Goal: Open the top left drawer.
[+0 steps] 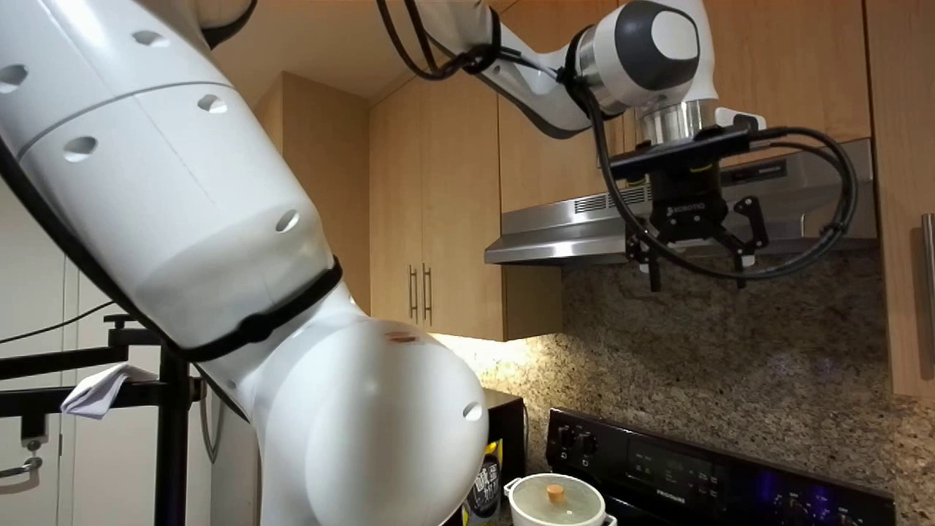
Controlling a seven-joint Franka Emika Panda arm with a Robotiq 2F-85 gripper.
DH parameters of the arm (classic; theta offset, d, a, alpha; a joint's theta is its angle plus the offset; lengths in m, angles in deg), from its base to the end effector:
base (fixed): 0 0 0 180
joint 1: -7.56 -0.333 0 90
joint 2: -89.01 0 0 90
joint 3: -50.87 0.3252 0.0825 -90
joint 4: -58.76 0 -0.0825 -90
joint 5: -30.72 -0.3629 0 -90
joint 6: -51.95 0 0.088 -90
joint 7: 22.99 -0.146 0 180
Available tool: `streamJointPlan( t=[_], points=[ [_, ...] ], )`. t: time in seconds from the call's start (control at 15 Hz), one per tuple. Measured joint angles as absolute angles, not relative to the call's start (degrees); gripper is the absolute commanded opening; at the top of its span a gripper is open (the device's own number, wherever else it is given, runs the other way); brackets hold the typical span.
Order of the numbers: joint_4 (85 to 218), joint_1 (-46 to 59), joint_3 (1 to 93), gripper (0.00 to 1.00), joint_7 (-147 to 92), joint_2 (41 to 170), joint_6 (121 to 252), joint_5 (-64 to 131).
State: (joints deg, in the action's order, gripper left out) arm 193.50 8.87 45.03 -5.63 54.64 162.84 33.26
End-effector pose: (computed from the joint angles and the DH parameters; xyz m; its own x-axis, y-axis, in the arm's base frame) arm 0.3662 -0.0557 0.5350 0.9634 0.2017 0.1764 0.1976 -0.9794 0.0406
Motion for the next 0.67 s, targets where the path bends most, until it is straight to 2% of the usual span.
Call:
streamJointPlan(
  t=[0.27, 0.67],
  points=[
    [187.7, 8.4, 51.2, 1.00, -12.0, 54.0, 157.9, 35.6],
    [179.6, 5.8, 59.7, 1.00, -19.9, 56.2, 162.4, 37.9]
  ],
)
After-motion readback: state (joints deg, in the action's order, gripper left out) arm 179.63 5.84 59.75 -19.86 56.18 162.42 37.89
